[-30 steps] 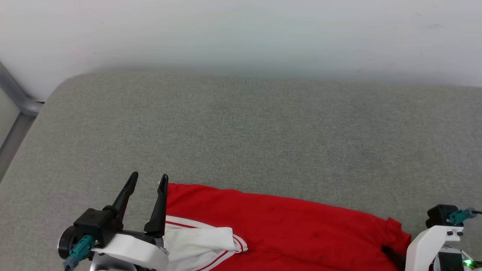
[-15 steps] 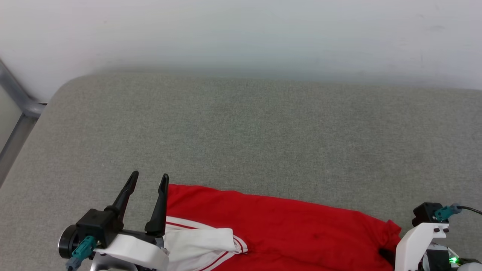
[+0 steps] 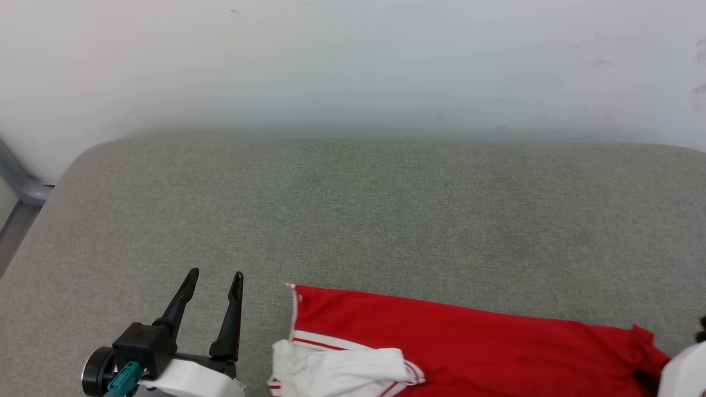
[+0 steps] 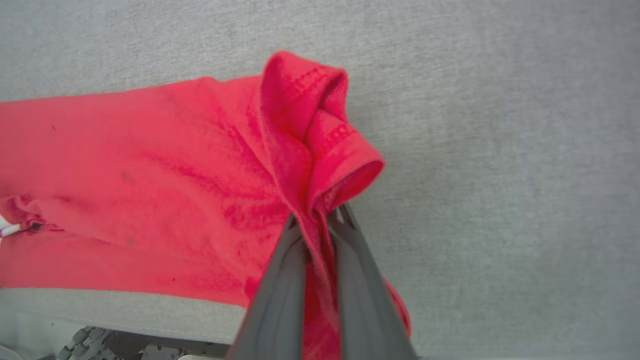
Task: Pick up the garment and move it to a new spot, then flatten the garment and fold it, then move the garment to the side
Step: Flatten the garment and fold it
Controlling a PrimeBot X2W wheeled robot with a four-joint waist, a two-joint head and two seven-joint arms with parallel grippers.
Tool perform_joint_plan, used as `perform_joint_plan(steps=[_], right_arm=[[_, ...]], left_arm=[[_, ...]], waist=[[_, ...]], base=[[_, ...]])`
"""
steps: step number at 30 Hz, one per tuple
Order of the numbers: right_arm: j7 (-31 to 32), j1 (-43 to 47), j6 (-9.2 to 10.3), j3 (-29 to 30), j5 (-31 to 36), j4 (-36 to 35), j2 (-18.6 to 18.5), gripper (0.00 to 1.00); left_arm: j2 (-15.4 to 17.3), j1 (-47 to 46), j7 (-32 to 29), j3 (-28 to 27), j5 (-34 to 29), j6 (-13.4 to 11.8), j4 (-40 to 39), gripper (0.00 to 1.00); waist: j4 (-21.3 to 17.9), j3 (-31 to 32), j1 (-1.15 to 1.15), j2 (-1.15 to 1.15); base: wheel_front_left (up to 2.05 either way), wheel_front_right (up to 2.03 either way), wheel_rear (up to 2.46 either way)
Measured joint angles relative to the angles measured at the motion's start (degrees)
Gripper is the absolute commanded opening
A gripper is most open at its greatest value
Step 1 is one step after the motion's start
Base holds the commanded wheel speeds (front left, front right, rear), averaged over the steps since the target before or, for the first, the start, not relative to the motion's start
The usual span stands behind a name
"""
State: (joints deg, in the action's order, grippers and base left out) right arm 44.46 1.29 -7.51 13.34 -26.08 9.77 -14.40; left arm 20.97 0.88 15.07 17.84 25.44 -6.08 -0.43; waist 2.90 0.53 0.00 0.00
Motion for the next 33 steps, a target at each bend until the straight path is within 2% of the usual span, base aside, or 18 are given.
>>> perform_joint_plan(steps=[5, 7, 12, 16, 19, 21, 26, 29, 33], right_arm=[[1.34, 0.87, 0.00, 5.64, 0.31, -1.26, -0.07, 0.00], [2.60, 0.53, 0.01, 6.99, -1.25, -1.60, 1.41, 0.00], [9.68, -1.76, 0.01, 8.73, -11.41, -2.35, 8.54, 0.00], [15.32, -2.58, 0.02, 9.10, -20.37, -3.79, 10.94, 0.00], [18.53, -2.75, 0.01, 8.40, -26.85, -3.28, 11.31, 0.00], [18.76, -2.87, 0.02, 6.12, -33.15, -1.33, 11.26, 0.00], [15.01, -4.56, 0.02, -2.56, -42.96, 2.32, 11.45, 0.00], [11.55, -5.65, 0.02, -9.36, -47.47, 4.13, 11.49, 0.00], [6.35, -7.48, 0.02, -17.84, -50.14, 6.03, 11.48, 0.00]], left_arm=[[-0.03, 0.02, -0.01, -0.03, -0.25, 0.02, 0.10, 1.00], [-0.04, 0.06, -0.01, -0.03, -0.43, 0.02, 0.25, 1.00], [-0.15, 0.05, -0.01, 0.27, -0.51, 0.14, 0.68, 1.00], [-0.19, 0.03, -0.01, 0.31, -0.47, 0.20, 0.85, 1.00], [-0.27, -0.02, -0.01, 0.35, -0.35, 0.24, 0.91, 1.00], [-0.42, -0.07, -0.01, 0.49, -0.12, 0.34, 0.98, 1.00], [-0.69, -0.33, -0.01, 0.78, -0.04, 0.54, 1.21, 1.00], [-0.98, -0.80, -0.01, 1.08, -0.04, 0.63, 1.42, 1.00], [-1.20, -1.21, -0.01, 1.52, -0.04, 1.02, 1.68, 1.00]], waist=[[-0.38, 0.44, 0.00, 0.00], [-0.53, 0.60, 0.00, 0.00], [-0.10, 0.98, 0.00, 0.00], [0.92, 1.16, 0.00, 0.00], [1.91, 1.22, 0.00, 0.00], [2.63, 1.23, 0.00, 0.00], [4.51, 1.20, 0.00, 0.00], [5.73, 1.13, 0.00, 0.00], [7.31, 0.91, 0.00, 0.00]], base=[[0.00, 0.00, 0.00], [0.00, 0.00, 0.00], [0.00, 0.00, 0.00], [0.00, 0.00, 0.00], [0.00, 0.00, 0.00], [0.00, 0.00, 0.00], [0.00, 0.00, 0.00], [0.00, 0.00, 0.00], [0.00, 0.00, 0.00]])
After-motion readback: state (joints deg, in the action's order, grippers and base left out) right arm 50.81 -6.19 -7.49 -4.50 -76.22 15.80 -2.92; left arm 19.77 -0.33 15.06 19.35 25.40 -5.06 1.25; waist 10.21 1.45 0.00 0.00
